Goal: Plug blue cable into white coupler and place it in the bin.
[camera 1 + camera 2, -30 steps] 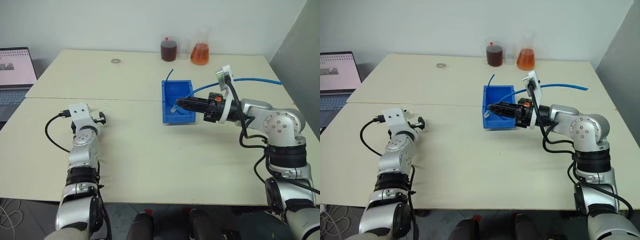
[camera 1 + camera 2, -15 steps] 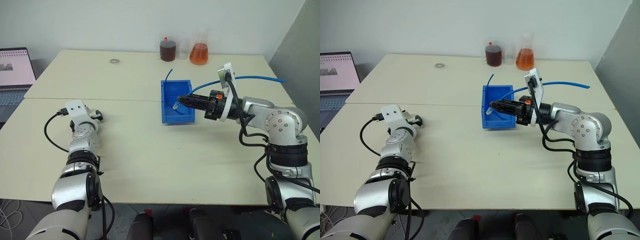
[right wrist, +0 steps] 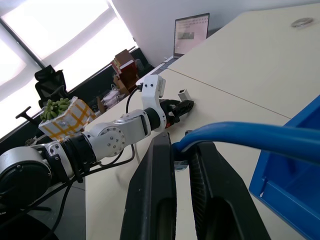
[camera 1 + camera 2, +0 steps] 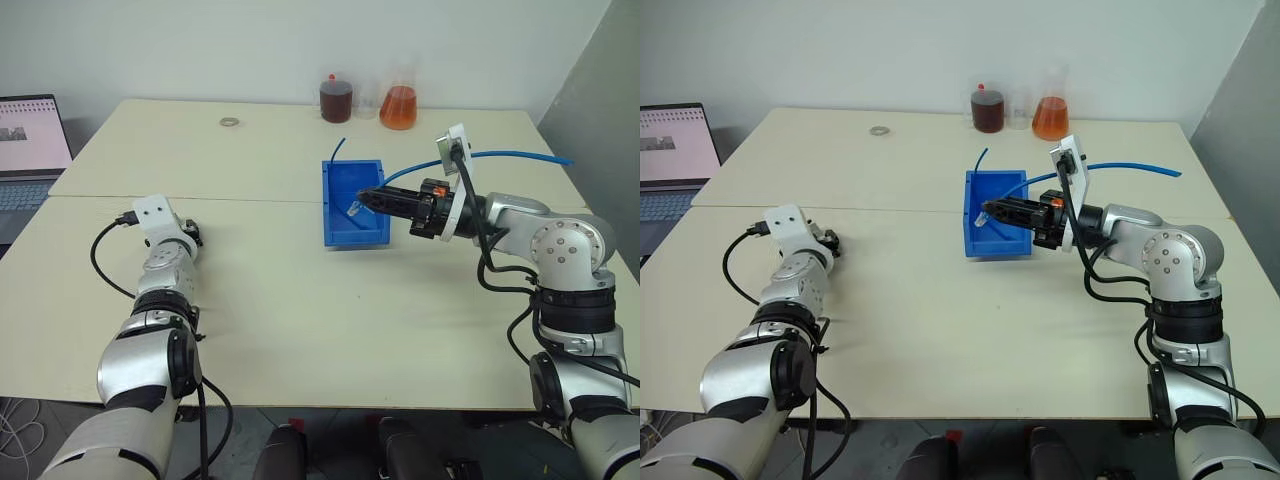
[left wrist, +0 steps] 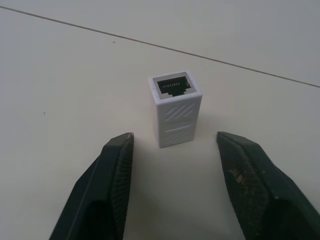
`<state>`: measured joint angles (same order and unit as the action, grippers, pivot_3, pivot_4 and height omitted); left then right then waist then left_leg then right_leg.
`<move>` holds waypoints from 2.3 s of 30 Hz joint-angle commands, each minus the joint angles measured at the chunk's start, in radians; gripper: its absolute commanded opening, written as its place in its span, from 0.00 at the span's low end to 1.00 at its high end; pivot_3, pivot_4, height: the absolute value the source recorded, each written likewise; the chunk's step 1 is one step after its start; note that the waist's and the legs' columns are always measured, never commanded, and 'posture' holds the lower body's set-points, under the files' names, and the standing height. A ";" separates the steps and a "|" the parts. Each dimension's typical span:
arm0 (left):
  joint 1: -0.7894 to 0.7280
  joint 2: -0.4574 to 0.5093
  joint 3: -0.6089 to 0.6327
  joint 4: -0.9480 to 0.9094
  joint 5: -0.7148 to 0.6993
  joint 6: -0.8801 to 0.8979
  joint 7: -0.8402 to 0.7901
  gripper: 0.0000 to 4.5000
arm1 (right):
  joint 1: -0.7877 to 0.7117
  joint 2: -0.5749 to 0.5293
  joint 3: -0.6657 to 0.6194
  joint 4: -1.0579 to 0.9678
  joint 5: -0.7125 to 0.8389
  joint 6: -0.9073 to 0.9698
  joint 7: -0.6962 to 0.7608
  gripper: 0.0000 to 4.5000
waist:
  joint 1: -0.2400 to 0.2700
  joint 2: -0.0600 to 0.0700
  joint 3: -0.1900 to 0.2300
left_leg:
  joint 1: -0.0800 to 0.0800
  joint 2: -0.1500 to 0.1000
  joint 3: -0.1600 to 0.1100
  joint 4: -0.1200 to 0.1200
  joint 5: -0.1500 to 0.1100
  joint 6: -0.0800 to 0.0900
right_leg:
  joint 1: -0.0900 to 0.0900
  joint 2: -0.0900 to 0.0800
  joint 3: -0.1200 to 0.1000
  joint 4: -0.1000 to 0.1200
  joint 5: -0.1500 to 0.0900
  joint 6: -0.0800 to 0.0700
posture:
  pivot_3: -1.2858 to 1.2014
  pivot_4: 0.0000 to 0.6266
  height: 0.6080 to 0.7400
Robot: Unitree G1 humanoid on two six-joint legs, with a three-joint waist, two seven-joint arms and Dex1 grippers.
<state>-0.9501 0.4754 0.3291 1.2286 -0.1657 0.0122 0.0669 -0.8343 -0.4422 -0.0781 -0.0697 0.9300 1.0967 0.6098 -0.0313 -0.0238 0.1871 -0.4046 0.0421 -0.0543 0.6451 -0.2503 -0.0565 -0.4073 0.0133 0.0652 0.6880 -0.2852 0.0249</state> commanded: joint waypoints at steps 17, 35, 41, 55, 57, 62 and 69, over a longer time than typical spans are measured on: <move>-0.041 0.057 -0.020 0.003 0.035 -0.031 0.006 0.17 | -0.005 -0.007 -0.058 -0.033 0.016 0.005 -0.006 0.02 | 0.000 0.000 0.000 | 0.000 0.000 0.000 0.000 0.000 0.000 | 0.000 0.000 0.000 0.001 0.000 0.000 | 0.52 0.24 1.00; 0.579 0.413 -0.423 -1.308 -0.229 0.325 -1.313 0.17 | 0.013 -0.084 0.023 -0.089 -0.042 -0.035 0.111 0.02 | -0.025 0.004 0.002 | 0.005 0.002 0.002 -0.001 -0.001 -0.001 | -0.001 0.003 0.003 0.007 -0.003 -0.004 | 0.52 0.24 1.00; 0.490 0.215 -0.596 -1.113 -0.034 0.036 -1.309 0.17 | 0.006 -0.083 0.125 -0.109 -0.134 -0.121 0.173 0.02 | -0.018 0.004 0.002 | 0.005 0.002 0.002 0.001 0.000 0.001 | 0.001 0.004 0.003 0.007 -0.003 -0.003 | 0.52 0.24 1.00; 0.433 0.075 -0.586 -0.844 -0.035 -0.088 -1.374 0.17 | 0.150 -0.114 0.403 -0.142 -0.473 -0.481 0.350 0.02 | -0.020 0.004 0.002 | 0.004 0.001 0.002 0.002 0.000 0.001 | -0.001 0.003 0.003 0.009 -0.003 -0.003 | 0.52 0.24 1.00; 0.440 0.075 -0.584 -0.845 -0.035 -0.091 -1.382 0.17 | 0.163 -0.107 0.417 -0.133 -0.500 -0.512 0.360 0.02 | -0.021 0.004 0.001 | 0.005 0.002 0.002 0.001 0.000 0.001 | -0.001 0.003 0.003 0.009 -0.003 -0.003 | 0.52 0.24 1.00; 0.449 0.075 -0.585 -0.841 -0.033 -0.089 -1.391 0.17 | 0.190 -0.073 0.481 -0.038 -0.621 -0.667 0.384 0.02 | -0.022 0.004 0.001 | 0.005 0.002 0.001 0.001 0.000 0.001 | -0.001 0.003 0.003 0.009 -0.003 -0.004 | 0.52 0.24 1.00; 0.451 0.071 -0.572 -0.854 -0.044 -0.060 -1.388 0.17 | 0.191 -0.030 0.510 0.069 -0.700 -0.769 0.427 0.02 | -0.023 0.004 0.001 | 0.005 0.002 0.001 0.001 0.000 0.001 | 0.000 0.003 0.003 0.009 -0.003 -0.004 | 0.52 0.24 1.00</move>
<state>-0.5150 0.5457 -0.2561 0.3869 -0.2054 -0.0597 -1.3069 -0.6366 -0.4778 0.4301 -0.0118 0.2529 0.3667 1.0096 -0.0547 -0.0198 0.1884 -0.3993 0.0438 -0.0532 0.6465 -0.2500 -0.0554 -0.4076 0.0167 0.0680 0.6973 -0.2879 0.0213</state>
